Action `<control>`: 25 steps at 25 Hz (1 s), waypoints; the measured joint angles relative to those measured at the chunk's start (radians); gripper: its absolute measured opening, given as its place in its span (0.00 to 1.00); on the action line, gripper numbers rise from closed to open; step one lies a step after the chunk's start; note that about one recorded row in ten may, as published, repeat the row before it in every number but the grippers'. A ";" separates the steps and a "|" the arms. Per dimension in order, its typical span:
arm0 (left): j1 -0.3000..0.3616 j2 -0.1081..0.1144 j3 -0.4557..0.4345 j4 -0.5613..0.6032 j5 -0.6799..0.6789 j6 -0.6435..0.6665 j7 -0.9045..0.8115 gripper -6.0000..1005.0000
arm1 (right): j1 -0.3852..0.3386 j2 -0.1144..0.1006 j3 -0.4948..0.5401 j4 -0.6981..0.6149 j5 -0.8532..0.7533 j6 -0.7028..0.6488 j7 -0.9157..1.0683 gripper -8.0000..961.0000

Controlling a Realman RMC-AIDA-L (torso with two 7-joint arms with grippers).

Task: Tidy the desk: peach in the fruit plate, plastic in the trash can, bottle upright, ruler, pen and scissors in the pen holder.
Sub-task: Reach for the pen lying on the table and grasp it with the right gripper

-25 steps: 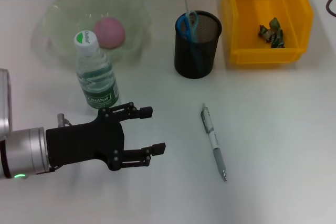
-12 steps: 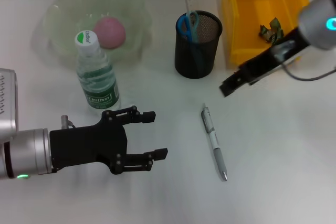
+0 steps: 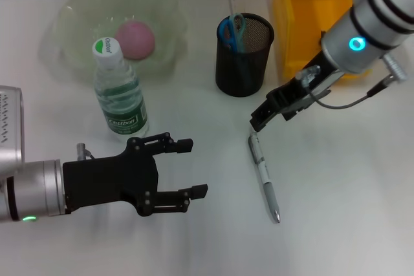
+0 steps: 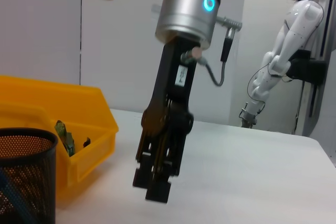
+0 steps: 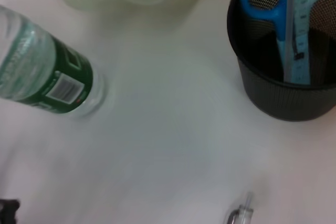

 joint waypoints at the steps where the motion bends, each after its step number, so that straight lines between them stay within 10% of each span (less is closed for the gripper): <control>1: 0.000 0.000 0.000 0.000 0.000 0.000 0.000 0.80 | 0.008 0.000 -0.005 0.018 0.000 0.012 -0.001 0.72; 25: -0.002 -0.003 0.008 -0.003 -0.001 -0.012 0.002 0.80 | 0.100 0.009 -0.214 0.259 0.070 0.179 0.006 0.72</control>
